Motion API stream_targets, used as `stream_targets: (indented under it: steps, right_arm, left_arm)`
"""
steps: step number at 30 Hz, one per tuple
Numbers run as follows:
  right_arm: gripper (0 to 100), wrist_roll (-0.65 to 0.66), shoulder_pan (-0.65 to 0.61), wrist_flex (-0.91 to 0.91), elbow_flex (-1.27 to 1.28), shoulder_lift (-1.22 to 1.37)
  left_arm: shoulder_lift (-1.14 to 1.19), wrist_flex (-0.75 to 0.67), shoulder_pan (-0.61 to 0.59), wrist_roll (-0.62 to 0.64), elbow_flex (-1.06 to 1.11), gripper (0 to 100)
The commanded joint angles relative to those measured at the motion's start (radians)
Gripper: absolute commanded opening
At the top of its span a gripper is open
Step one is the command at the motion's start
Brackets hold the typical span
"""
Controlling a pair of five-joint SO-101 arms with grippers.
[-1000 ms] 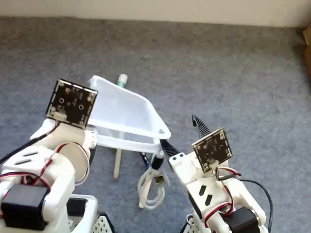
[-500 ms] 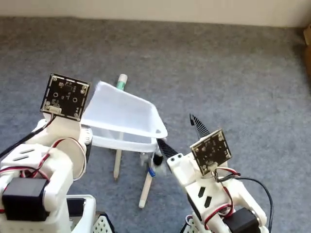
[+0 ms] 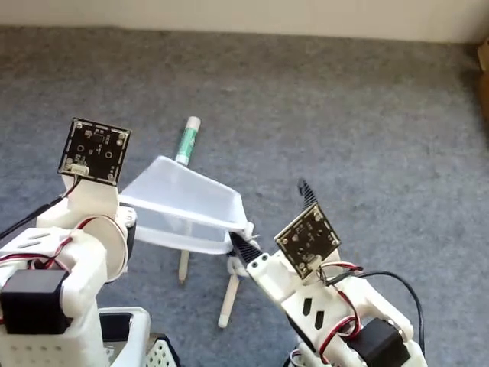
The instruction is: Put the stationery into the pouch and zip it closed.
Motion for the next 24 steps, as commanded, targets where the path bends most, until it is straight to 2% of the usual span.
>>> stream_targets:
  steps: [1, 5, 11, 14, 17, 20, 24]
  right_arm:
    - [43.0, -0.006, -0.042, 0.019, -0.14, -0.012]
    - [43.0, -0.006, -0.099, 0.045, -0.292, -0.013]
    - [43.0, -0.006, -0.108, 0.174, -0.476, -0.019]
    - [43.0, -0.035, -0.122, 0.186, -0.493, -0.019]
    - [43.0, -0.075, -0.197, 0.185, -0.447, -0.019]
    - [43.0, -0.083, -0.289, 0.107, -0.375, -0.019]
    - [43.0, -0.083, -0.341, -0.038, -0.291, -0.015]
  left_arm:
    - [0.016, -0.018, 0.004, 0.0, 0.004, 1]
    - [0.018, -0.02, 0.044, 0.0, 0.002, 1]
    - [0.018, -0.02, 0.065, 0.0, 0.002, 1]
    - [0.018, -0.02, 0.067, 0.0, 0.004, 1]
    - [0.019, -0.02, 0.067, 0.0, 0.004, 1]
    - [0.019, -0.02, 0.079, -0.002, 0.01, 1]
    - [0.019, -0.02, 0.156, -0.002, 0.058, 1]
